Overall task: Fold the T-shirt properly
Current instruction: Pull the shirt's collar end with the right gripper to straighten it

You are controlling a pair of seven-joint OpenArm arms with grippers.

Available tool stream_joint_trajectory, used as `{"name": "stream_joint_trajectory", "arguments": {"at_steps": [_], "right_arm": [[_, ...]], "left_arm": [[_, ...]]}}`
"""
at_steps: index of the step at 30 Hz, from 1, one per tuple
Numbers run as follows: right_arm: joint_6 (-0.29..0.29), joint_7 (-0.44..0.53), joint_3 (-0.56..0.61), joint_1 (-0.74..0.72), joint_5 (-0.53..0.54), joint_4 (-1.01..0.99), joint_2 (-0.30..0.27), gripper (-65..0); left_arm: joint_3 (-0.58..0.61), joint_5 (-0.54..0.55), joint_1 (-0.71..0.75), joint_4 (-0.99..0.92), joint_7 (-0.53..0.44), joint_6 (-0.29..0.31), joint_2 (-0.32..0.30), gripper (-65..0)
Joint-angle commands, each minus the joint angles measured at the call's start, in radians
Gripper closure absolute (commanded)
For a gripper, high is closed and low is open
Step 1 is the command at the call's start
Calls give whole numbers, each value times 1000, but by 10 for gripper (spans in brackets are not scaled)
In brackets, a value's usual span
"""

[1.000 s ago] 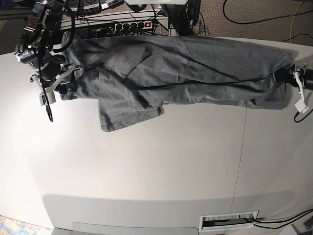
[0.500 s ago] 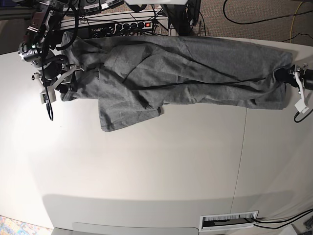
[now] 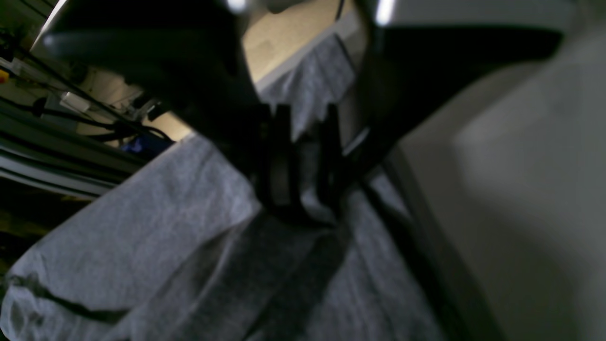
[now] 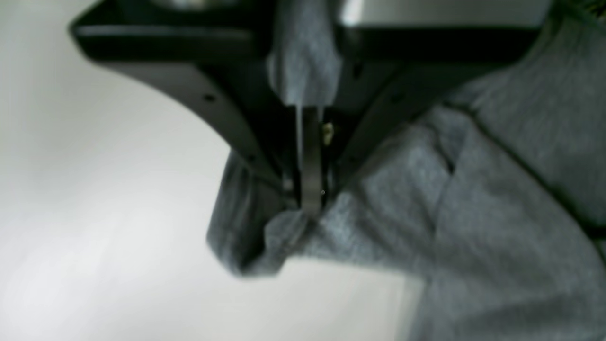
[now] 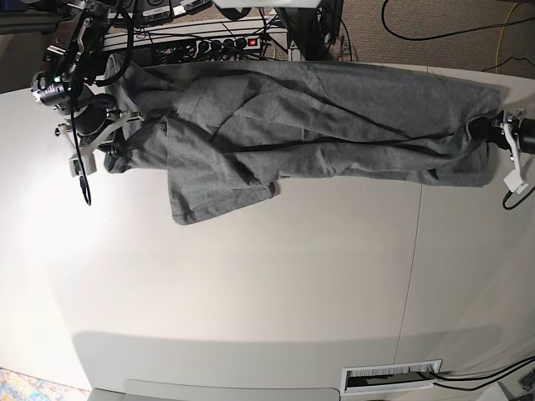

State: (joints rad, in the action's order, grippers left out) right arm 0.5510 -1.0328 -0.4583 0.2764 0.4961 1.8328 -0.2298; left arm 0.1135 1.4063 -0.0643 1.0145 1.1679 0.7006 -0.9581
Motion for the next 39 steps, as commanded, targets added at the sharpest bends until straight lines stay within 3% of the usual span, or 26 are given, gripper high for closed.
{"name": "stream_joint_trajectory", "arguments": {"at_steps": [1,6,15,21,24,29,34,39], "right_arm": [[5,-6,-10,-8,18,22,-15,0],[5,-93,-71,-2,40,79,-18,0],[6,-113,-250,106,205,145,-96,0],[10,-165,-236,128,202,145,-100,0],[10,-175,-235,128,183,145,-100,-138],[9,-151,-235,125,185,145,-100,-143],[9,-187,-235,126,201,145,-100,-143],[11,-237,-235,126,337,154,-94,-142]], "left_arm": [[-7,0,-11,5,-10,-2,-23,-99],[-7,0,-11,5,-10,-2,-23,-99],[-7,0,-11,6,-17,-2,-23,-99],[-7,0,-11,22,-16,-2,-23,-99],[-7,0,-11,24,-17,-2,-23,-99],[-7,0,-11,25,-17,-2,-23,-99],[-7,0,-11,24,-17,-2,-23,-99],[-7,0,-11,24,-16,-2,-23,-99]]}}
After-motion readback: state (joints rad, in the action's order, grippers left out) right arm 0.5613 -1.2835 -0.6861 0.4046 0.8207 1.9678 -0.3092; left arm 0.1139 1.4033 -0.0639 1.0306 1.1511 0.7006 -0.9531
